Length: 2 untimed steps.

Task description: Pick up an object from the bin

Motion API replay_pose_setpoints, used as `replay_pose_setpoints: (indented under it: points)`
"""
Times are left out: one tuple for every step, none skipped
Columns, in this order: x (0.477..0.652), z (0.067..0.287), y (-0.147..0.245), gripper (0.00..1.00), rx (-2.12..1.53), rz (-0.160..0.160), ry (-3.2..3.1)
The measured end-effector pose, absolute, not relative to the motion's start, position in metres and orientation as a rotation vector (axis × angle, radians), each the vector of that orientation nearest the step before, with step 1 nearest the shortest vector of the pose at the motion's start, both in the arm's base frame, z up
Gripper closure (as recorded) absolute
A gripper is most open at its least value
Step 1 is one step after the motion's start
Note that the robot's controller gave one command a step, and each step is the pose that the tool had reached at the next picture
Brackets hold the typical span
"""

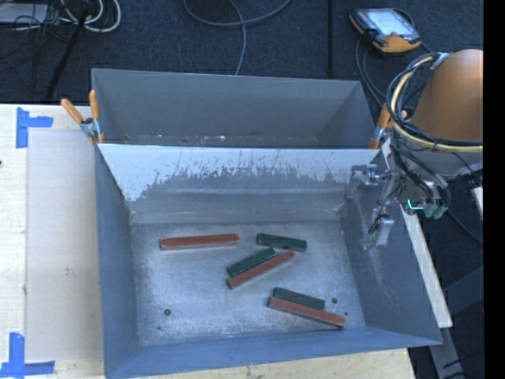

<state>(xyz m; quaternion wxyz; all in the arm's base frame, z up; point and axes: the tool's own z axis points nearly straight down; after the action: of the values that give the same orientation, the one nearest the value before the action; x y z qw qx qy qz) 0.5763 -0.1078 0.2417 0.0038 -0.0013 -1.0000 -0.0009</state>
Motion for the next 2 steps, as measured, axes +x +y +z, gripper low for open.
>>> replay_pose_setpoints:
  points:
    - [0.578,0.246,-0.108,0.0,-0.001,0.0,-3.142]
    - [0.574,0.202,-0.054,0.0,0.021,0.002,-3.145]
